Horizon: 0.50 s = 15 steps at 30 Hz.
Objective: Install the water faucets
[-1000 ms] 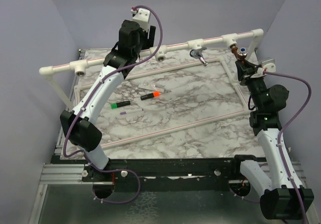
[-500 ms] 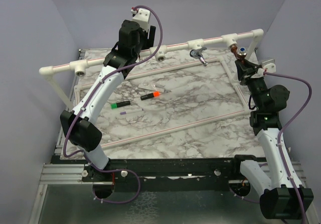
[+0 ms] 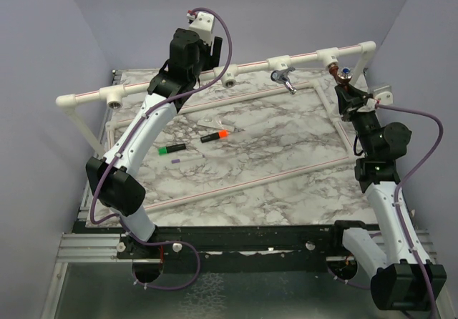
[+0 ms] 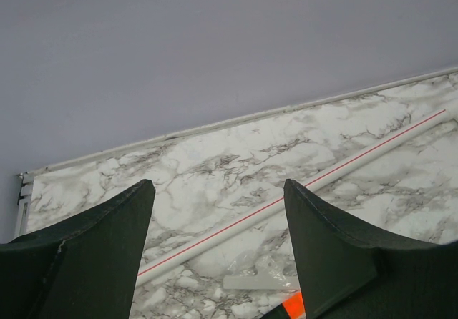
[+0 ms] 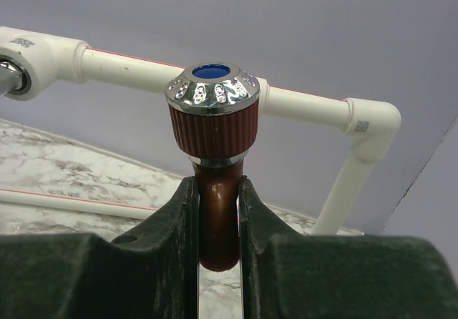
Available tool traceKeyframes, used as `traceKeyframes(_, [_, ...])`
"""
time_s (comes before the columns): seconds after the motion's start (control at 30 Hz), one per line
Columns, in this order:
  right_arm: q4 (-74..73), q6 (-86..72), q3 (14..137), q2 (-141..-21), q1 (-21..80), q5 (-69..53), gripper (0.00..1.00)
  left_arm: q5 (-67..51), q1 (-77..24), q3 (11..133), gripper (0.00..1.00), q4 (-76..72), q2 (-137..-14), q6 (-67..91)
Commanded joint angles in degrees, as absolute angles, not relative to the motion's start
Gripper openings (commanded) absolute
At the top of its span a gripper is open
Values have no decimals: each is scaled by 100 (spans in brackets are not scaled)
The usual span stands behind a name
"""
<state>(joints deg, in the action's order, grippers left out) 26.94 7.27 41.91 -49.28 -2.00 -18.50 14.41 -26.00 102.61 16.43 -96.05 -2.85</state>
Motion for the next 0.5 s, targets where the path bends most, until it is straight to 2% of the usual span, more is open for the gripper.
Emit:
traceKeyframes(0.0, [3233, 533, 3995, -5004, -236, -1843, 0, 1442, -2656, 10186, 75, 1872, -9732, -303])
traceKeyframes(0.47, [3388, 231, 3929, -5072, -237, -1860, 0, 1432, -2659, 10178, 75, 1878, -9746, -308])
